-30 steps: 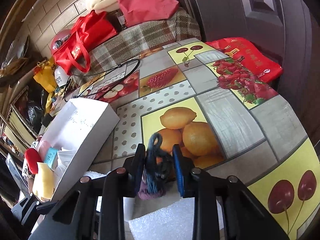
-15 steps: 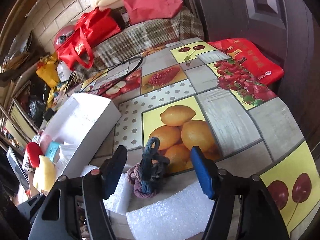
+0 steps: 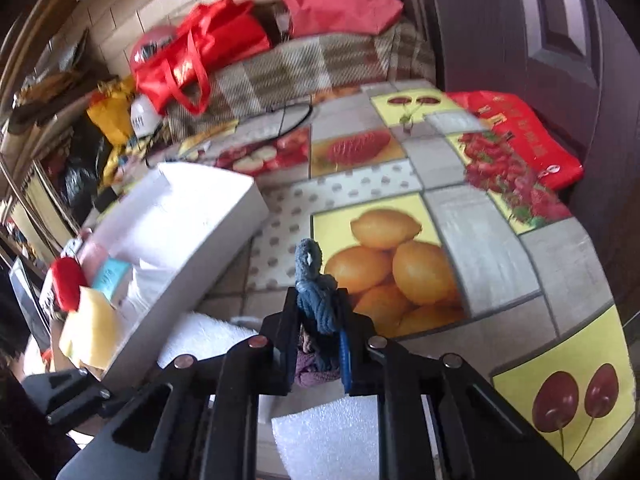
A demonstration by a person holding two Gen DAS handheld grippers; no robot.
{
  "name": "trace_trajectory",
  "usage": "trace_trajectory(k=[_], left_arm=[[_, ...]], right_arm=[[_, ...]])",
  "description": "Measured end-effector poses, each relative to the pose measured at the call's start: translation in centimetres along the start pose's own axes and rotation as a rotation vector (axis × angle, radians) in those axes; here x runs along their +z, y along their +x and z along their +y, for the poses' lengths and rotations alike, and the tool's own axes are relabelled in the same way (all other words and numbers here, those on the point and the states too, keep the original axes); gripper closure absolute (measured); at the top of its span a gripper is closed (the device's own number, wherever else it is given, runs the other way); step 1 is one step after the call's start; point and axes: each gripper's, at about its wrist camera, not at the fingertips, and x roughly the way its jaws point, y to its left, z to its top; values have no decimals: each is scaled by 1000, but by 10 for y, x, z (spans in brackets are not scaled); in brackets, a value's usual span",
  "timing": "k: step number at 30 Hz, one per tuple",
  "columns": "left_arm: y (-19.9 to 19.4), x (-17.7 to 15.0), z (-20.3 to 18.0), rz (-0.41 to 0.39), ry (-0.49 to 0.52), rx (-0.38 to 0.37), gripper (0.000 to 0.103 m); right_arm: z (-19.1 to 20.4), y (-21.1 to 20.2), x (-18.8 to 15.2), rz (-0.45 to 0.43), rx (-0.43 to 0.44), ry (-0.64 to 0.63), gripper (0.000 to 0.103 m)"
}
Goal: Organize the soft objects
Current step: 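Grasp the blue knitted toy with the right tool while the left tool grasps the rope knot toy, then carry both toys over the white tray and open both tools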
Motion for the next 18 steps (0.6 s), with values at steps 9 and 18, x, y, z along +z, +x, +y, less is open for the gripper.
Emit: trace_trajectory(k=[9,18], left_arm=[[-30,9,11,-137,-53,-17,71],[-91,30,27,-363,-81,75,71]], right_arm=[[-16,-26,11,-159,70,131,89],[2,-71,16,-396,119,104,89]])
